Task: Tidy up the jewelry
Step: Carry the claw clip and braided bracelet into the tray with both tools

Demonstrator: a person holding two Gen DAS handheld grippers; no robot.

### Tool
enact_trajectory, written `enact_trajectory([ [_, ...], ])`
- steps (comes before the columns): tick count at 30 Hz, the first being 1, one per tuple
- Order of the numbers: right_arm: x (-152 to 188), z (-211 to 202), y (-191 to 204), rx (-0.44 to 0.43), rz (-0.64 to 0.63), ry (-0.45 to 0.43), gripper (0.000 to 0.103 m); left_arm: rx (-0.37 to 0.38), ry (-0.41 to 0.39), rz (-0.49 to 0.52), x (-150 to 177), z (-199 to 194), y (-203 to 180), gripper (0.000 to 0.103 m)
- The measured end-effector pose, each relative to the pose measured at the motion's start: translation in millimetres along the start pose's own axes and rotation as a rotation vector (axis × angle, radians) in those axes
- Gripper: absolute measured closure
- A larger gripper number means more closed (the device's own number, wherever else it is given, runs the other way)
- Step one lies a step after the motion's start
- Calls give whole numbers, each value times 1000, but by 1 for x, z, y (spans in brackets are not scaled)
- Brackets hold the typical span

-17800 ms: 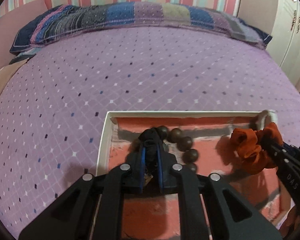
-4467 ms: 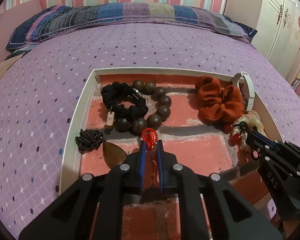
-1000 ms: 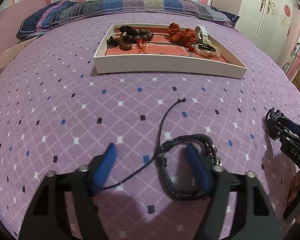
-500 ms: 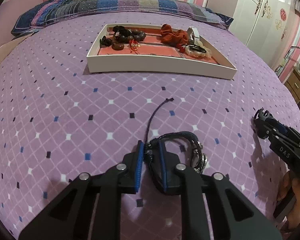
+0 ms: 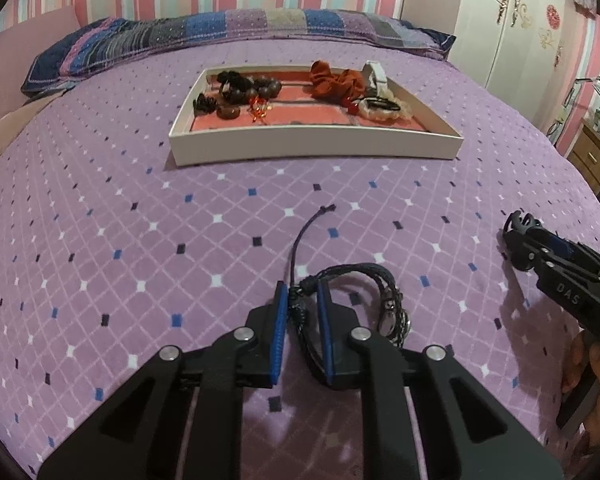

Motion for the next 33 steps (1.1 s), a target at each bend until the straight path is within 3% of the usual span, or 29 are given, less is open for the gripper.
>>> enact_trajectory([
  [14,0,0,1,-6,5,-1,54,5,-8,-9,-2,-3,4,88],
  [20,-2,-5,2,-9,4,-19,54,9,-65,0,-11,-24,5,88],
  [26,-6,-8,1,-16,8,-30,54,23,-110,-1,-23,-43,3,96],
  [33,-8,-9,1,-19,9,-33,54,29,-105,-10,-26,-42,6,98],
])
Point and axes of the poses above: each gripper's, at about its wrist camera, not at the fingertips, and z roughly the way its jaws point, y to its left, x to its underside, the point moved 5 cm from there along z, roughly the way its jaws point, and after that the axes turned 2 degrees about -y, right-handed, at the moved point
